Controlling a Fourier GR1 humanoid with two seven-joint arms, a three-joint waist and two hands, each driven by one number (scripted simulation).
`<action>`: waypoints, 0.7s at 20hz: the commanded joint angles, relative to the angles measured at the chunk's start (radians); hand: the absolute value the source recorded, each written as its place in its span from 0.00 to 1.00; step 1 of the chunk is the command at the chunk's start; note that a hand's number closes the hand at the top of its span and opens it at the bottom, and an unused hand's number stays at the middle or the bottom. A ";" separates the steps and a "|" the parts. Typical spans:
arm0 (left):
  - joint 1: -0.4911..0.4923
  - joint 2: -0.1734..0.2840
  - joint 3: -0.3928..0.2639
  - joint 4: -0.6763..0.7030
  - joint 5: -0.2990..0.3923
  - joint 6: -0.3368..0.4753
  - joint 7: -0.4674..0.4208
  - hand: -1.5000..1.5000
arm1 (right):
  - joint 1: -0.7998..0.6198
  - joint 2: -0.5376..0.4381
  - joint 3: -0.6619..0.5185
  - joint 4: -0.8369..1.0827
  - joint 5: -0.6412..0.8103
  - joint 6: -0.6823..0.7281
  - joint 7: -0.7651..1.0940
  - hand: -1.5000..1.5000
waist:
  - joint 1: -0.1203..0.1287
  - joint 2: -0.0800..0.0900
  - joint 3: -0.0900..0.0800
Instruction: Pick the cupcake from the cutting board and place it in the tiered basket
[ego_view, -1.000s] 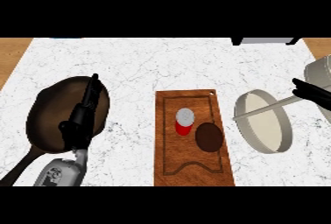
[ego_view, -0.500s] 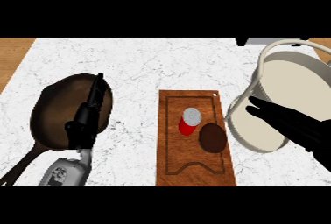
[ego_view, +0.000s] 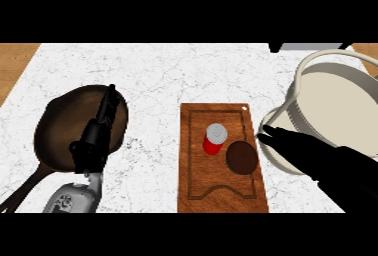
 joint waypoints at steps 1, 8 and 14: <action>-0.024 -0.035 0.019 0.100 -0.008 -0.008 -0.069 0.50 | 0.048 0.024 0.003 -0.017 0.045 0.060 0.044 0.00 | -0.007 0.001 0.001; -0.006 -0.011 0.049 0.046 -0.003 -0.037 -0.038 0.50 | -0.027 0.085 0.088 0.050 0.194 0.096 0.065 0.00 | 0.001 0.002 0.000; 0.021 -0.028 0.030 -0.032 -0.032 -0.045 0.004 0.50 | 0.058 0.060 -0.009 0.087 0.270 0.192 -0.103 0.00 | -0.002 0.001 0.001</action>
